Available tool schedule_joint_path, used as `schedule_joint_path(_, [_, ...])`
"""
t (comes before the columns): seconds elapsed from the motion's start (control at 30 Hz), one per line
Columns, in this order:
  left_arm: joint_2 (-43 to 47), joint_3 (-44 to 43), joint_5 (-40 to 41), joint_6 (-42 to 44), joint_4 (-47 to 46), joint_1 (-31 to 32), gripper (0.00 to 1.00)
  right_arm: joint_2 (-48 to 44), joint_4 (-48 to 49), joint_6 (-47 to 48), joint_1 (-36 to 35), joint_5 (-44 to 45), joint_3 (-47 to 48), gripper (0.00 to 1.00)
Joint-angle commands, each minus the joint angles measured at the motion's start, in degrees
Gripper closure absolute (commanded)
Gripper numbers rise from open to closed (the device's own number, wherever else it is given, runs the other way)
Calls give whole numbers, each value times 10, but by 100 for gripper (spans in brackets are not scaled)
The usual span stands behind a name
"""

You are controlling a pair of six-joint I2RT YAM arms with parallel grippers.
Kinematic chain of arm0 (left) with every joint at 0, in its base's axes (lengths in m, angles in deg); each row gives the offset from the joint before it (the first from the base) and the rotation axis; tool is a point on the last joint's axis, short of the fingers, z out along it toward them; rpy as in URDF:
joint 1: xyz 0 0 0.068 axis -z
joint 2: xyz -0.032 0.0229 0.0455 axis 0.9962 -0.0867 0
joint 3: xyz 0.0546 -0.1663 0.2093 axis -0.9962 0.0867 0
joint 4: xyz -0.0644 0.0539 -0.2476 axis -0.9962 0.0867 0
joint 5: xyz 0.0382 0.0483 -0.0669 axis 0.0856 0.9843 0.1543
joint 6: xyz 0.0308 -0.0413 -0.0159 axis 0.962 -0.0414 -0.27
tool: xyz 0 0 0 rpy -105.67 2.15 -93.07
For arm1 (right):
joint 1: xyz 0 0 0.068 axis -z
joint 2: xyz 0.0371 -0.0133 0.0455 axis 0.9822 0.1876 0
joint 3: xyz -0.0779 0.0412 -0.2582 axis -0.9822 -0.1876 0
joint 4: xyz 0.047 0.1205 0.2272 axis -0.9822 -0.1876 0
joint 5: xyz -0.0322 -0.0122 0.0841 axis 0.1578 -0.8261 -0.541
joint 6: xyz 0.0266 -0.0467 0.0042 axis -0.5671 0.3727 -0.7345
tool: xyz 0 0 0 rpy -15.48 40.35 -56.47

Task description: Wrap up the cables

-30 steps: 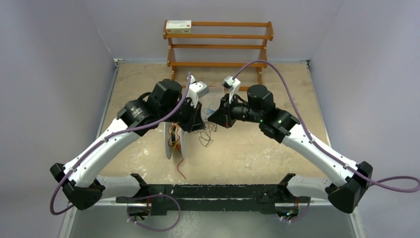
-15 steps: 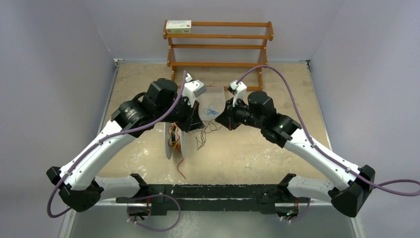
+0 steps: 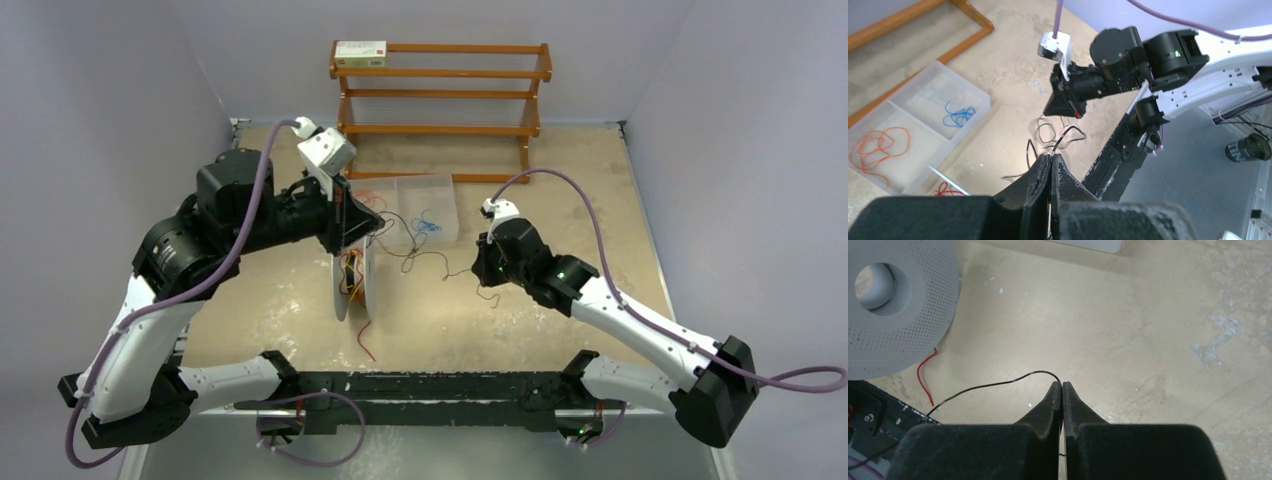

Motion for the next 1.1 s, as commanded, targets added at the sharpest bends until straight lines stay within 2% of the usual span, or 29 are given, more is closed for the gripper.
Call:
schedule_joint_path(0.0, [7, -41, 50, 3, -11, 2, 100, -38, -8, -42, -1, 45, -22, 100])
schedule_joint_path(0.27, [22, -97, 126, -23, -53, 2, 100, -66, -15, -92, -1, 69, -33, 100])
schedule_joint_path(0.3, [23, -101, 128, -23, -55, 2, 100, -70, -17, -94, 0, 78, -30, 96])
schedule_joint_path(0.37, [22, -109, 129, -26, -56, 2, 100, -82, -21, -94, 0, 90, -20, 83])
schedule_joint_path(0.43, [19, -116, 118, -29, -55, 2, 100, -97, -19, -85, -1, 98, -4, 62])
schedule_joint_path(0.5, [14, -117, 108, -34, -51, 1, 100, -114, -18, -71, -1, 94, 19, 53])
schedule_joint_path(0.6, [5, -109, 104, -37, -41, 2, 100, -146, -6, -45, -1, 79, 55, 49])
schedule_joint_path(0.77, [2, -79, 95, -38, -36, 2, 100, -200, 69, 18, -1, 3, 95, 40])
schedule_joint_path(1.07, [-11, -32, 90, -45, -36, 2, 100, -184, 168, 93, -1, -195, 163, 34])
